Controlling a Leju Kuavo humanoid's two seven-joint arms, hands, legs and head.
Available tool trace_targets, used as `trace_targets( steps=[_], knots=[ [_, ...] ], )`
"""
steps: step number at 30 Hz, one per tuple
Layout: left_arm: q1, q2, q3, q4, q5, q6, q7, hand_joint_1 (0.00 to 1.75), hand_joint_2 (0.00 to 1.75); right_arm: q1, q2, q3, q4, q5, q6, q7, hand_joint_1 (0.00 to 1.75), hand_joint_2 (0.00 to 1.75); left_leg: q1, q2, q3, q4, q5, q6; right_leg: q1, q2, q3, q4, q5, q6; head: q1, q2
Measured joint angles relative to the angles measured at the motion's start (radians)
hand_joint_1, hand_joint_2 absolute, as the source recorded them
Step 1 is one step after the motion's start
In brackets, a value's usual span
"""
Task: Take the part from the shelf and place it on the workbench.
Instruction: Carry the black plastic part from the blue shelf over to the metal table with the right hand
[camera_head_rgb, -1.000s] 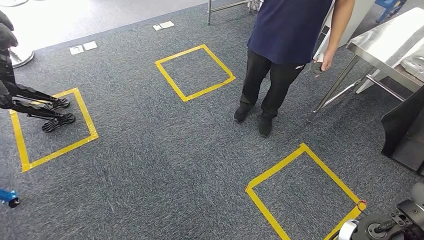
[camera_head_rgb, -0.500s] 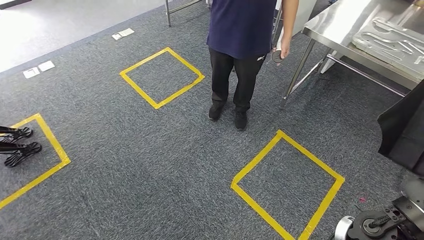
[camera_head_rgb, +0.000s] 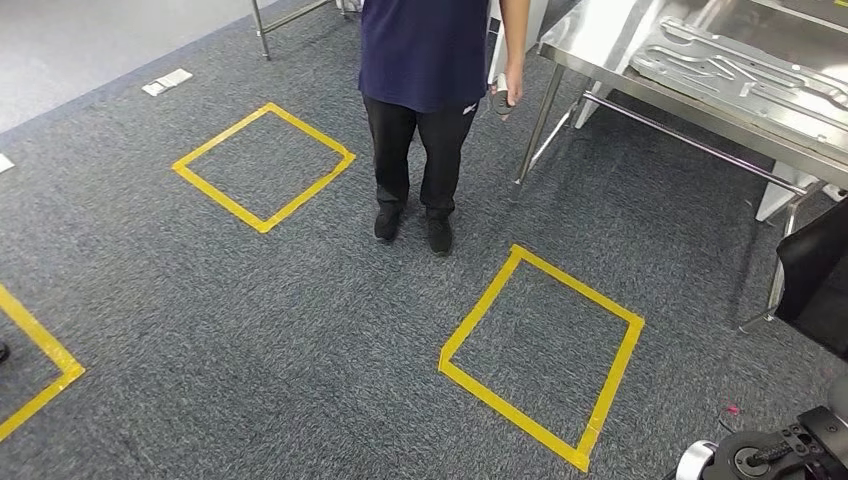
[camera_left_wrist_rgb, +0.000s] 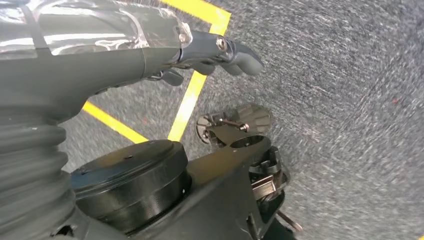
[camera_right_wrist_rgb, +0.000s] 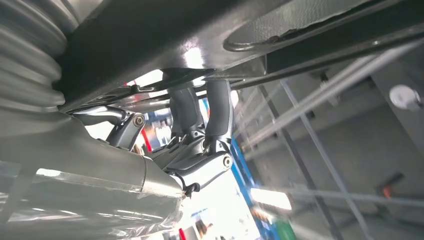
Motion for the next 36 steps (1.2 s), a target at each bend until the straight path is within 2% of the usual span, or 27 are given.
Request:
trace_targets(
  steps=[1,4,5,7,8,9,11,12,13,14,15,16,17,18,20,21,22,23,25,27,28,29,30,31,33,34,36],
  knots=[
    [-0.001,0.0,0.0,0.0,0.0,0.0,0.0,0.0,1.75,0.001,0.001,0.0,0.001,0.001,0.0,0.0,1.75,1.75,-0.002,0.01,0.003,0.0,-0.003,0.0,0.0,-0.001,-0.003,0.003,0.009,-0.002,0.002,0.0],
    [-0.009,-0.002,0.0,-0.003,-0.002,0.0,0.0,0.0,1.75,0.002,0.008,0.0,0.002,0.011,0.0,-0.003,1.75,1.75,-0.013,0.068,0.025,-0.005,-0.022,-0.001,0.029,-0.059,0.08,-0.169,0.114,-0.053,0.01,0.0],
    [-0.011,-0.005,0.0,-0.005,-0.002,0.001,0.001,0.0,1.75,0.002,0.009,-0.001,0.0,0.014,0.0,-0.004,1.75,1.75,-0.014,0.082,0.03,-0.007,-0.026,-0.003,0.041,-0.077,0.111,-0.232,0.138,-0.071,0.011,0.0],
    [-0.012,-0.009,0.0,-0.006,-0.003,0.001,0.002,0.0,1.75,0.003,0.011,-0.003,-0.002,0.016,0.0,-0.007,1.75,1.75,-0.015,0.098,0.035,-0.012,-0.027,-0.011,0.046,-0.069,0.118,-0.254,0.133,-0.081,0.015,0.0],
    [-0.013,-0.01,0.0,-0.006,-0.003,0.0,0.002,0.0,1.75,0.005,0.012,-0.004,-0.003,0.016,0.0,-0.008,1.75,1.75,-0.014,0.079,0.038,-0.012,-0.031,-0.016,0.043,-0.061,0.126,-0.268,0.136,-0.081,0.017,0.0],
    [-0.014,-0.011,0.0,-0.007,-0.003,0.0,0.001,0.0,1.75,0.004,0.014,-0.005,-0.004,0.016,0.0,-0.008,1.75,1.75,-0.013,0.047,0.037,-0.002,-0.039,-0.02,0.038,-0.052,0.136,-0.282,0.14,-0.08,0.016,0.0],
    [-0.014,-0.01,0.0,-0.007,-0.003,0.0,0.001,0.0,1.75,0.001,0.019,-0.006,-0.004,0.016,0.0,-0.009,1.75,1.75,-0.009,-0.029,-0.004,0.078,-0.076,-0.028,0.027,-0.036,0.152,-0.304,0.147,-0.076,0.007,0.0],
    [-0.012,-0.008,0.0,-0.007,-0.002,0.0,0.001,0.0,1.75,0.0,0.021,-0.006,-0.002,0.016,0.0,-0.009,1.75,1.75,-0.007,-0.041,-0.042,0.141,-0.099,-0.032,0.025,-0.024,0.155,-0.305,0.146,-0.077,0.001,0.0],
    [-0.009,-0.007,0.0,-0.007,-0.002,0.0,0.002,0.0,1.75,0.0,0.022,-0.007,-0.001,0.015,0.0,-0.009,1.75,1.75,-0.006,-0.041,-0.079,0.198,-0.115,-0.037,0.022,-0.011,0.156,-0.304,0.144,-0.075,-0.005,0.0],
    [-0.006,-0.006,0.0,-0.007,-0.002,0.0,0.002,0.0,1.75,0.001,0.023,-0.007,0.0,0.016,0.0,-0.009,1.75,1.75,-0.004,-0.038,-0.107,0.232,-0.114,-0.042,0.019,0.004,0.157,-0.301,0.14,-0.072,-0.01,0.0],
    [-0.003,-0.004,0.0,-0.007,-0.002,0.0,0.003,0.0,1.75,0.002,0.024,-0.007,0.001,0.016,0.0,-0.009,1.75,1.75,-0.002,-0.034,-0.117,0.232,-0.093,-0.047,0.015,0.02,0.158,-0.296,0.136,-0.068,-0.013,0.0],
    [-0.003,-0.003,0.0,-0.007,-0.002,0.0,0.003,0.0,1.75,0.002,0.024,-0.008,0.001,0.017,0.0,-0.009,1.75,1.75,0.002,-0.036,-0.109,0.196,-0.055,-0.053,0.01,0.035,0.16,-0.288,0.129,-0.061,-0.017,0.0],
    [-0.003,-0.002,0.0,-0.007,-0.002,0.0,0.002,0.0,1.75,0.002,0.025,-0.008,0.001,0.019,0.0,-0.009,1.75,1.75,0.009,-0.051,-0.09,0.141,-0.014,-0.059,0.005,0.049,0.16,-0.278,0.121,-0.054,-0.02,0.0],
    [-0.003,-0.002,0.0,-0.007,-0.002,0.0,0.002,0.0,1.75,0.002,0.026,-0.008,0.001,0.021,0.0,-0.009,1.75,1.75,0.016,-0.08,-0.07,0.09,0.013,-0.064,0.002,0.062,0.157,-0.264,0.111,-0.045,-0.026,0.0],
    [-0.002,-0.002,0.0,-0.007,-0.003,0.0,0.002,0.0,1.75,0.001,0.028,-0.008,0.0,0.028,0.0,-0.009,1.75,1.75,0.023,-0.124,-0.046,0.038,0.023,-0.061,-0.004,0.089,0.146,-0.242,0.098,-0.03,-0.033,0.0],
    [-0.001,-0.001,0.0,-0.007,-0.003,0.0,0.002,0.0,1.75,0.001,0.029,-0.008,0.0,0.032,0.0,-0.009,1.75,1.75,0.022,-0.127,-0.043,0.036,0.015,-0.054,-0.005,0.103,0.141,-0.238,0.097,-0.024,-0.034,0.0],
    [-0.002,-0.001,0.0,-0.006,-0.003,0.0,0.002,0.0,1.75,0.001,0.03,-0.008,0.0,0.037,0.0,-0.009,1.75,1.75,0.021,-0.112,-0.04,0.035,0.011,-0.045,-0.008,0.117,0.138,-0.239,0.099,-0.019,-0.032,0.0],
    [-0.002,0.0,0.0,-0.007,-0.003,0.0,0.001,0.0,1.75,0.002,0.031,-0.008,0.0,0.041,0.0,-0.009,1.75,1.75,0.021,-0.098,-0.036,0.032,0.01,-0.039,-0.008,0.117,0.136,-0.239,0.099,-0.015,-0.029,0.0],
    [-0.005,0.0,0.0,-0.007,-0.003,0.0,0.0,0.0,1.75,-0.001,0.032,-0.008,-0.001,0.05,0.0,-0.008,1.75,1.75,0.022,-0.064,-0.026,0.027,0.006,-0.028,-0.004,0.073,0.117,-0.202,0.079,-0.007,-0.02,0.0],
    [-0.005,-0.001,0.0,-0.007,-0.003,0.001,0.0,0.0,1.75,-0.005,0.033,-0.007,0.0,0.057,0.0,-0.005,1.75,1.75,0.019,-0.026,-0.017,0.025,-0.001,-0.018,-0.001,0.015,0.057,-0.093,0.033,0.0,-0.004,0.0],
    [-0.004,-0.001,0.0,-0.007,-0.003,0.001,0.0,0.0,1.75,-0.005,0.033,-0.007,0.0,0.061,0.0,-0.002,1.75,1.75,0.017,-0.007,-0.015,0.025,-0.005,-0.015,-0.001,0.004,0.021,-0.031,0.012,0.002,0.002,0.0],
    [-0.004,-0.001,0.0,-0.007,-0.003,0.002,0.0,0.0,1.75,-0.005,0.034,-0.007,0.0,0.066,0.0,0.003,1.75,1.75,0.015,0.01,-0.012,0.025,-0.009,-0.014,-0.001,-0.001,-0.005,0.011,0.006,0.002,0.007,0.0],
    [-0.005,-0.001,0.0,-0.007,-0.004,0.002,0.0,0.0,1.75,-0.005,0.034,-0.007,0.0,0.073,0.0,0.009,1.75,1.75,0.013,0.026,-0.009,0.025,-0.013,-0.013,-0.001,-0.003,-0.016,0.021,0.018,0.0,0.012,0.0],
    [-0.007,-0.002,0.0,-0.007,-0.006,0.002,0.0,0.0,1.75,-0.005,0.034,-0.007,0.0,0.08,0.0,0.015,1.75,1.75,0.01,0.039,-0.003,0.025,-0.018,-0.014,0.0,-0.006,-0.006,-0.007,0.05,-0.005,0.017,0.0],
    [-0.012,-0.005,0.0,-0.008,-0.01,0.002,0.0,0.0,1.75,-0.007,0.034,-0.007,-0.002,0.093,0.0,0.028,1.75,1.75,0.006,0.06,0.011,0.022,-0.027,-0.015,0.009,-0.031,0.048,-0.122,0.121,-0.024,0.026,0.0],
    [-0.015,-0.006,0.0,-0.008,-0.012,0.002,0.001,0.0,1.75,-0.009,0.034,-0.007,-0.003,0.098,0.0,0.032,1.75,1.75,0.003,0.068,0.016,0.019,-0.03,-0.017,0.015,-0.048,0.072,-0.173,0.14,-0.034,0.029,0.0],
    [-0.018,-0.009,0.0,-0.01,-0.015,0.003,0.002,0.0,1.75,-0.012,0.035,-0.007,-0.007,0.104,0.0,0.037,1.75,1.75,0.001,0.083,0.021,0.012,-0.032,-0.025,0.027,-0.07,0.094,-0.217,0.135,-0.05,0.033,0.0]
  ],
)
